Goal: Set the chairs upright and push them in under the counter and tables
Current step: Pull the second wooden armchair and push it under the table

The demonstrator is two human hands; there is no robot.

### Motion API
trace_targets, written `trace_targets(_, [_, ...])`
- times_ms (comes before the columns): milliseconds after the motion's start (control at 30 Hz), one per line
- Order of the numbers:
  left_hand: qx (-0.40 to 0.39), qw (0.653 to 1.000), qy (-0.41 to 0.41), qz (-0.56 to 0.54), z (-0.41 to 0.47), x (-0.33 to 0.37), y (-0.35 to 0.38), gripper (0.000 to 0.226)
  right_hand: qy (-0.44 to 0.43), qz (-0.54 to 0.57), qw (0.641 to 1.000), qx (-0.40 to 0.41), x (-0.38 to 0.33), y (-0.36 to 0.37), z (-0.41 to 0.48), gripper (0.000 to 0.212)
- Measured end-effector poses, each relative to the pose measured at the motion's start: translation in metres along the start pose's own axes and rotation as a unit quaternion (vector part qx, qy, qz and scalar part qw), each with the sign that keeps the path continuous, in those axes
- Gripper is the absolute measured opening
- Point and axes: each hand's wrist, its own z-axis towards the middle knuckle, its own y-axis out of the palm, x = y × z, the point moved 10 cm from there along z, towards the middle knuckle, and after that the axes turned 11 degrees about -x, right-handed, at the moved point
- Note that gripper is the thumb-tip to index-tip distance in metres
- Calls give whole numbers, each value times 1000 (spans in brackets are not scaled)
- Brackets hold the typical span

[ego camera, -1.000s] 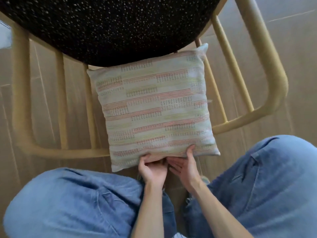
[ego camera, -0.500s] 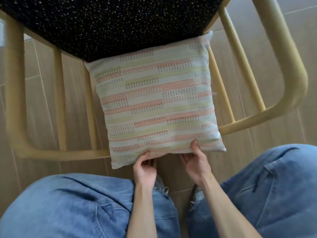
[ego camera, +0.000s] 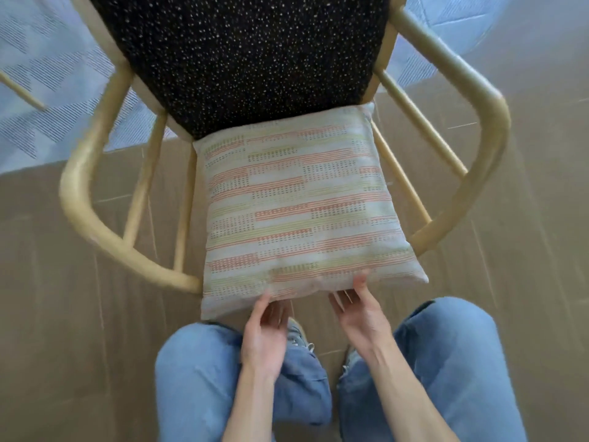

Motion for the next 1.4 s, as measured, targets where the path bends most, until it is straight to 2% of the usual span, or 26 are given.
trace_targets(33, [1, 1000, 3, -8, -16, 13, 17, 24, 0, -1, 1000, 5, -12, 20, -13, 96])
trace_targets(100, [12, 999, 14, -32, -45, 42, 56, 18, -4, -8, 1000, 16, -40, 66, -36, 63])
trace_targets(167, [27, 998, 23, -54, -69, 69, 93, 27, -11, -20, 999, 26, -69, 111, -50, 34])
trace_targets(200, [33, 997, 24, -60, -79, 84, 111, 34, -17, -34, 998, 42, -84, 133, -57, 31])
trace_targets(300, [14, 998, 21, -63, -99, 124, 172, 53, -43, -85, 989, 110, -130, 186, -71, 46])
trace_targets(367, [3, 999, 20, -42, -108, 147, 208, 52, -50, -137, 977, 153, -160, 219, -74, 45])
trace_targets(433, [0, 1000, 15, 2, -112, 169, 240, 49, -64, -168, 963, 199, -188, 246, -73, 41])
trace_targets(567, [-10, 994, 20, 105, -114, 214, 291, 59, -76, -193, 946, 249, -232, 288, -65, 33])
trace_targets(667, [-11, 973, 41, 229, -119, 246, 334, 61, -65, -226, 939, 250, -263, 323, -59, 13])
trace_targets(700, [1, 945, 48, 323, -122, 255, 349, 65, -57, -228, 941, 244, -273, 337, -57, 7])
trace_targets(733, [15, 895, 60, 441, -125, 263, 365, 70, -52, -237, 941, 238, -286, 351, -53, 4])
trace_targets(767, [28, 820, 84, 566, -128, 270, 383, 74, -47, -253, 938, 233, -299, 365, -49, 6])
trace_targets(800, [32, 721, 126, 681, -132, 276, 407, 77, -40, -273, 933, 229, -312, 377, -44, 8])
trace_targets(833, [21, 607, 166, 777, -136, 277, 434, 78, -36, -289, 930, 224, -324, 390, -40, 10])
trace_targets(867, [2, 500, 192, 844, -135, 273, 459, 80, -34, -299, 928, 219, -336, 403, -33, 11])
trace_targets(900, [-17, 423, 203, 883, -130, 270, 481, 81, -34, -310, 925, 216, -348, 417, -26, 13])
trace_targets(933, [-27, 383, 203, 901, -122, 272, 500, 81, -36, -324, 921, 212, -361, 432, -18, 13])
trace_targets(967, [-23, 373, 201, 905, -113, 281, 517, 80, -41, -340, 917, 206, -373, 448, -9, 12])
trace_targets(1067, [16, 380, 230, 896, -92, 322, 571, 77, -52, -366, 909, 191, -408, 495, 22, 15])
trace_targets(1167, [21, 377, 255, 890, -71, 357, 615, 75, -68, -374, 906, 186, -441, 536, 49, 23])
trace_targets(1300, [18, 360, 236, 902, -48, 384, 652, 75, -53, -376, 907, 179, -468, 568, 75, 33])
trace_targets(1400, [12, 370, 232, 899, -38, 399, 667, 74, -45, -376, 908, 178, -479, 580, 88, 36])
